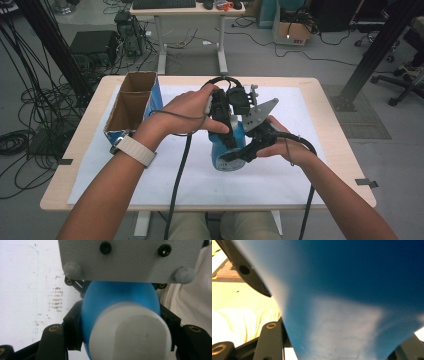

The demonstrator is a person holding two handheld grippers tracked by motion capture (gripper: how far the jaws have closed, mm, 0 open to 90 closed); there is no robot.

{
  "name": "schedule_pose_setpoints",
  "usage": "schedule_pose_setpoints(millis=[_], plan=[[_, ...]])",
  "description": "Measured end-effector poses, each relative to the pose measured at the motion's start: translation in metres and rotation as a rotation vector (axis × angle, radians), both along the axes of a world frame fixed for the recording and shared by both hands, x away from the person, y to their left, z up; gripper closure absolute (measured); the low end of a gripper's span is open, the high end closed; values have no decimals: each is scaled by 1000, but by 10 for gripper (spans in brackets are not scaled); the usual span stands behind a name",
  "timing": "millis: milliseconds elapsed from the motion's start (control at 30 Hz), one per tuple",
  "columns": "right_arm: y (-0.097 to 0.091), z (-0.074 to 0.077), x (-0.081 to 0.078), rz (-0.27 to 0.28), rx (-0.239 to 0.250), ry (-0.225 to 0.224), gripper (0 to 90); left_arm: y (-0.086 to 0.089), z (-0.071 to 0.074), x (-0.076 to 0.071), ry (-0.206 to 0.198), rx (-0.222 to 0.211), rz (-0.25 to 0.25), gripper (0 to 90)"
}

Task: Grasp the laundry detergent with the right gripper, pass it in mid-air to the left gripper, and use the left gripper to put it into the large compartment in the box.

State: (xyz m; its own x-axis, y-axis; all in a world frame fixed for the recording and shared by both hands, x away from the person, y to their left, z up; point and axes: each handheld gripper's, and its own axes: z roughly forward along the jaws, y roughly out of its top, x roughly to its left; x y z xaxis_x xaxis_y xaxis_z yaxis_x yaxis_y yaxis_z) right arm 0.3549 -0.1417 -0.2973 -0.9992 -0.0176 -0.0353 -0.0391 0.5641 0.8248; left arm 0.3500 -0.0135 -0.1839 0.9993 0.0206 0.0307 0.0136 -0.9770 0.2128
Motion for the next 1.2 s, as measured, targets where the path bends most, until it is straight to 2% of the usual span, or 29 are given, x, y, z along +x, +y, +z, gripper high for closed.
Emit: schedule_pose_setpoints(millis=[67,300,1200], plan=[[0,0,0,-1,1,-3,427,0,1,1,-2,3,-11,374],[-1,1,0,0,0,-3,427,-1,0,-1,-2,-4,5,374],[-2,1,0,5,3,-2,427,-1,1,-2,-7,-4,6,374]])
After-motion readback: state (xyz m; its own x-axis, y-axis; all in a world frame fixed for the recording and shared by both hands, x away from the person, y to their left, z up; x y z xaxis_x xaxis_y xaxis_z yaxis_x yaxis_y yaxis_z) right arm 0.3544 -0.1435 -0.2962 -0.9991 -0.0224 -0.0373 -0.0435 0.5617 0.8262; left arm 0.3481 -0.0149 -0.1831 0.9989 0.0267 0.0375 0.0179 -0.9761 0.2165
